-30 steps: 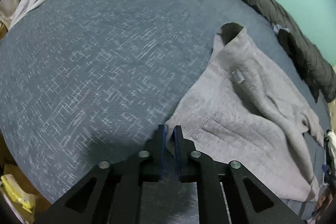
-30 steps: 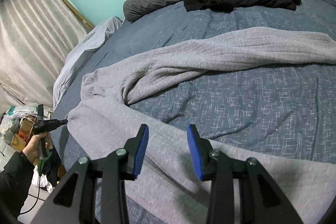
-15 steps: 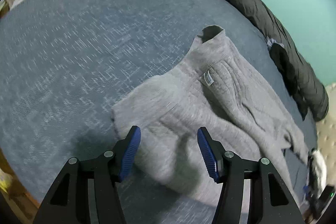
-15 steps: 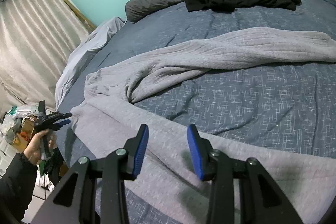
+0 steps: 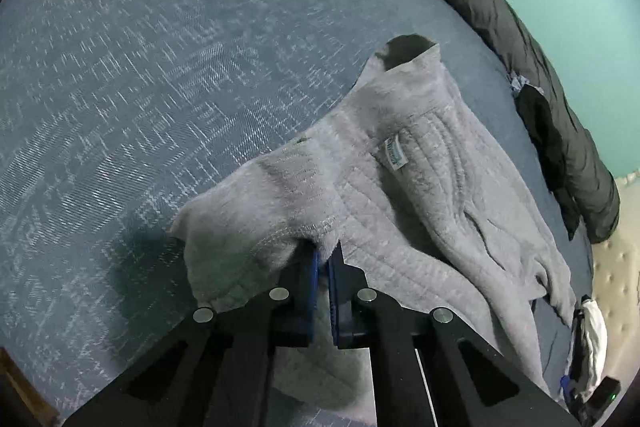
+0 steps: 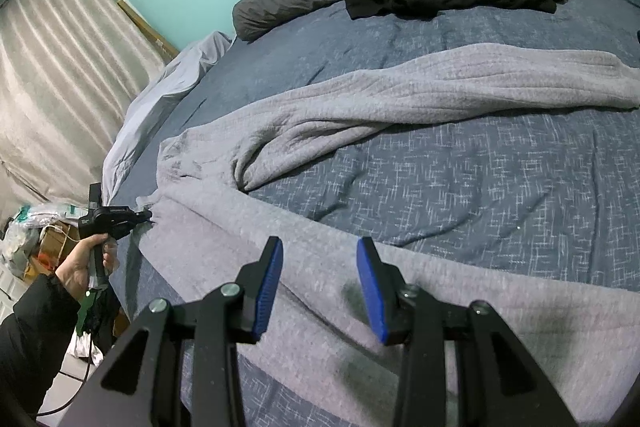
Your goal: Fold clothes
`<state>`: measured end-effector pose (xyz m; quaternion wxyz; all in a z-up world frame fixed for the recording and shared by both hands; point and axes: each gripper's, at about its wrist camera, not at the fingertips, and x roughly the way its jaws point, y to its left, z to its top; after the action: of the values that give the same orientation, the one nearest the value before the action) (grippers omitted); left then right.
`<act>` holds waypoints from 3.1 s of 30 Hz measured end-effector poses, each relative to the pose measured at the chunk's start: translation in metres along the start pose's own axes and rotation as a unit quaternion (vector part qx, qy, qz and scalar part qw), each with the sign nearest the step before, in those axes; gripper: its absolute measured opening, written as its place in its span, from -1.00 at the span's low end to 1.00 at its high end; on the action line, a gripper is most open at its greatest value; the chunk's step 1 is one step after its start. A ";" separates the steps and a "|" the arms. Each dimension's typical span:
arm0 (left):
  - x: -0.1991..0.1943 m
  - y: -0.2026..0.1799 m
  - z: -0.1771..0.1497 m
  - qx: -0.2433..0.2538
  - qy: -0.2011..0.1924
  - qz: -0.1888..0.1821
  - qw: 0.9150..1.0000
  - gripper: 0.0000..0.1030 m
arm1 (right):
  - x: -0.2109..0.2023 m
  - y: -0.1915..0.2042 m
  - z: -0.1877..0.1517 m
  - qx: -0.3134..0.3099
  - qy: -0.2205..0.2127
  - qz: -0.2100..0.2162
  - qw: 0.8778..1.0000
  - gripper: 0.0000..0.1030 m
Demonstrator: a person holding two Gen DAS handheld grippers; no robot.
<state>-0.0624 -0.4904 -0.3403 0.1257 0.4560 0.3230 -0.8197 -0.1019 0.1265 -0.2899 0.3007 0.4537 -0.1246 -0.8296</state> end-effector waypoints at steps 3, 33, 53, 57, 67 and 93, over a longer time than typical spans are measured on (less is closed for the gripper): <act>-0.023 0.000 -0.005 0.011 -0.020 -0.003 1.000 -0.93 | -0.002 -0.002 -0.001 0.004 -0.002 0.003 1.000 -0.25; -0.061 0.052 -0.019 -0.005 -0.008 0.010 1.000 -0.10 | -0.075 -0.081 -0.004 0.014 0.011 -0.090 0.996 0.00; -0.070 0.039 -0.049 0.015 0.018 0.006 1.000 -0.05 | -0.214 -0.225 -0.061 0.126 0.012 -0.231 0.965 0.21; -0.071 0.033 -0.054 0.019 0.019 0.006 1.000 0.02 | -0.224 -0.252 -0.075 0.153 0.012 -0.256 0.954 0.21; -0.067 0.024 -0.058 0.014 0.022 0.011 1.000 0.05 | -0.211 -0.290 -0.090 0.163 0.028 -0.272 0.948 0.21; -0.040 0.045 -0.049 -0.051 0.005 -0.015 0.999 0.10 | -0.236 -0.270 -0.065 0.089 -0.038 -0.307 0.947 -0.83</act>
<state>0.0148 -0.4967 -0.3446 0.1347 0.4483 0.3716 -0.8018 -0.0561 0.4882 -0.2961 -0.0148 0.4629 -0.0636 -0.8840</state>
